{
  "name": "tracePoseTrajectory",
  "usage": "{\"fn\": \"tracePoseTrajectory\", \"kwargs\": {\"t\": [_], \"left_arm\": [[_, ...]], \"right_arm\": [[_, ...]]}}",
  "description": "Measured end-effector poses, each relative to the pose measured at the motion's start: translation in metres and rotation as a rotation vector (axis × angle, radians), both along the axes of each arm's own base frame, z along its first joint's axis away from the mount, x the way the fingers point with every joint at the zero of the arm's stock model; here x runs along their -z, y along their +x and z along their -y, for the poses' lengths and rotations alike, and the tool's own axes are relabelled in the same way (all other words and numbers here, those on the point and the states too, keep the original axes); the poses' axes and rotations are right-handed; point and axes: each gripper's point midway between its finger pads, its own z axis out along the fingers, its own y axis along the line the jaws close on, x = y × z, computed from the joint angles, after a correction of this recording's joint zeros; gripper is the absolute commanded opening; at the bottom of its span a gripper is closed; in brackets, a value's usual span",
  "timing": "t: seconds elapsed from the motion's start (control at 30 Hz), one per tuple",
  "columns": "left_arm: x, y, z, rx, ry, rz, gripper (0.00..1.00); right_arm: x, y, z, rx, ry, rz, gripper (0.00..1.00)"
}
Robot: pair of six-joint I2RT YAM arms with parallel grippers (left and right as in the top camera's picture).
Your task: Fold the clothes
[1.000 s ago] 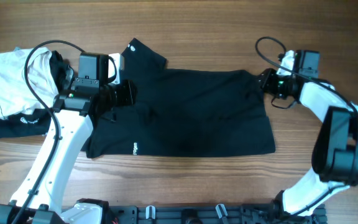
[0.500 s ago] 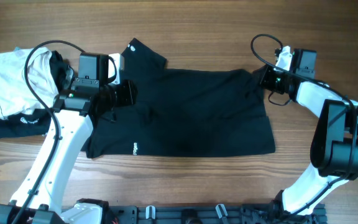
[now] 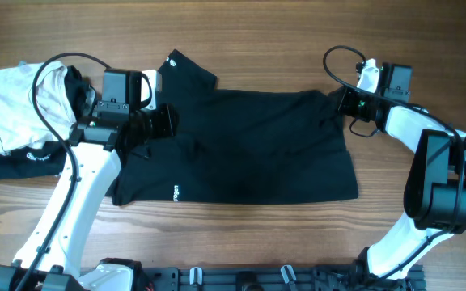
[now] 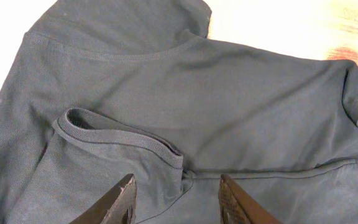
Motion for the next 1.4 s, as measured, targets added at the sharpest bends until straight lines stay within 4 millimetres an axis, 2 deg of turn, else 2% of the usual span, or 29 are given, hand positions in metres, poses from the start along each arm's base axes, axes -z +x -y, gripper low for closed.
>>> {"fn": "tracePoseTrajectory", "kwargs": {"t": [0.17,0.27,0.37,0.4,0.43,0.6,0.7,0.77,0.8,0.87,0.93,0.97,1.0,1.03,1.07,1.17,1.23,1.33,1.4], "left_arm": [[0.002,-0.003,-0.001,0.0,0.003,-0.016,0.43],[0.002,-0.003,-0.001,0.0,0.003,-0.017,0.42],[0.002,-0.003,-0.001,0.0,0.003,-0.017,0.42],[0.002,-0.003,-0.001,0.0,0.003,-0.017,0.42],[0.002,-0.003,-0.001,0.0,0.003,-0.017,0.42],[0.002,-0.004,-0.001,0.0,0.003,-0.017,0.43],[0.002,-0.004,-0.001,0.0,0.003,-0.017,0.43],[0.002,-0.004,-0.001,0.0,0.003,-0.017,0.43],[0.002,-0.003,-0.001,-0.003,0.006,-0.017,0.44],[0.003,-0.002,-0.005,-0.016,0.027,-0.014,0.46],[0.003,-0.001,-0.008,-0.026,0.043,-0.007,0.46],[0.002,0.001,-0.009,-0.028,0.046,-0.001,0.46],[0.001,0.002,-0.01,-0.031,0.049,0.008,0.46],[0.001,0.004,-0.01,-0.033,0.05,0.013,0.46],[0.001,0.004,-0.01,-0.033,0.05,0.015,0.46],[0.001,0.004,-0.01,-0.035,0.053,0.016,0.47],[0.001,0.004,-0.01,-0.035,0.053,0.017,0.48],[0.001,0.004,-0.01,-0.035,0.053,0.016,0.49],[0.002,0.003,-0.011,-0.035,0.055,0.008,0.49]], "right_arm": [[0.014,-0.014,0.02,0.055,-0.047,-0.084,0.33],[0.013,-0.014,0.014,0.022,-0.045,-0.072,0.33],[0.009,-0.012,-0.005,-0.046,-0.031,-0.044,0.31],[0.008,-0.012,-0.011,-0.066,-0.026,-0.036,0.25],[0.007,-0.012,-0.016,-0.081,-0.024,-0.03,0.07],[0.003,-0.007,-0.017,-0.081,-0.018,-0.009,0.04],[0.001,-0.008,-0.007,-0.027,0.004,-0.025,0.04],[-0.023,-0.004,0.012,0.053,0.028,0.001,0.04],[-0.044,-0.002,0.021,0.087,0.033,0.038,0.04],[-0.071,-0.003,0.031,0.121,0.033,0.084,0.04],[-0.08,-0.006,0.03,0.114,0.039,0.092,0.05],[-0.078,-0.01,0.027,0.104,0.05,0.072,0.18],[-0.074,-0.016,0.024,0.097,0.063,0.042,0.47],[-0.071,-0.02,0.023,0.097,0.067,0.017,0.52],[-0.067,-0.024,0.023,0.099,0.069,-0.007,0.53],[-0.058,-0.035,0.016,0.092,0.073,-0.07,0.41],[-0.044,-0.039,-0.004,0.028,0.065,-0.1,0.34],[-0.013,-0.046,-0.028,-0.011,0.05,-0.182,0.34],[0.011,-0.052,-0.028,0.034,0.023,-0.261,0.45]]}}
